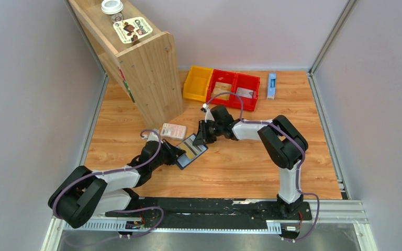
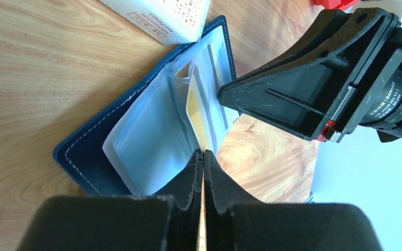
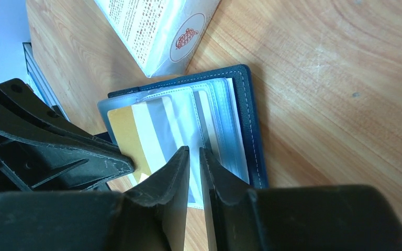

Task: Take the credit cards out of the card holder
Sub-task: Remove the credit card from the card holder, then place the credit card in the storage box.

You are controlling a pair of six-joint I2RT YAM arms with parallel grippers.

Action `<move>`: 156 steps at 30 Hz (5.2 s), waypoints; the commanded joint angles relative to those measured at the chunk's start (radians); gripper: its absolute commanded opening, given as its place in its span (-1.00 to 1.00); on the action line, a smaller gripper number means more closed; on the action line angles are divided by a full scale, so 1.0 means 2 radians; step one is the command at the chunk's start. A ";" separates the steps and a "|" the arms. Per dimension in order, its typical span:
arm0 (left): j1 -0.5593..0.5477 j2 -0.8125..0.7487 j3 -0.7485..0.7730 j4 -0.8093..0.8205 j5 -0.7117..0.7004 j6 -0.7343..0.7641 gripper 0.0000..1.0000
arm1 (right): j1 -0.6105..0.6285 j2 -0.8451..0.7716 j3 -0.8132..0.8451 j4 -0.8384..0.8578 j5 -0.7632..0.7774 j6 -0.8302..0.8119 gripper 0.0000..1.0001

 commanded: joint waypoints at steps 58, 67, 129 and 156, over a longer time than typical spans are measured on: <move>0.009 -0.020 -0.019 -0.032 -0.028 0.005 -0.06 | -0.007 0.038 -0.017 -0.046 0.046 -0.003 -0.56; 0.009 0.008 -0.014 -0.002 -0.026 -0.002 -0.21 | -0.008 0.035 -0.020 -0.047 0.047 -0.007 -0.56; -0.198 -0.135 0.284 -0.399 -0.315 0.567 -1.00 | -0.005 -0.224 0.108 -0.223 0.153 0.138 0.72; -0.250 -0.076 0.312 -0.332 -0.332 0.615 -1.00 | 0.016 -0.151 0.133 -0.194 0.071 0.202 0.10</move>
